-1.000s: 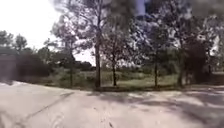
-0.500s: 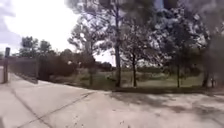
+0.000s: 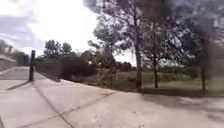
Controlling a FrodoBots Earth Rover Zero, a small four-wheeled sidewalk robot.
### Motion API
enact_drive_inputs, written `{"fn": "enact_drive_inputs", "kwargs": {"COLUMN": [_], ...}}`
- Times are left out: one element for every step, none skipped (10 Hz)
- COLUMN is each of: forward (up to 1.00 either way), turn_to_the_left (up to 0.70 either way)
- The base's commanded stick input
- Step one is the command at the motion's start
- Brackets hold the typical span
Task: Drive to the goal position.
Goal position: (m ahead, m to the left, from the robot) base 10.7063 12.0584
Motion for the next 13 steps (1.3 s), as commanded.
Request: {"fn": "enact_drive_inputs", "kwargs": {"forward": [0.00,0.00,0.00,0.00,0.00,0.00,0.00,0.00,0.00,0.00,0.00,0.00,0.76], "turn_to_the_left": [1.00,1.00,1.00,1.00,0.48,0.00,0.00,0.00,0.00,0.00,0.00,0.00,0.00]}}
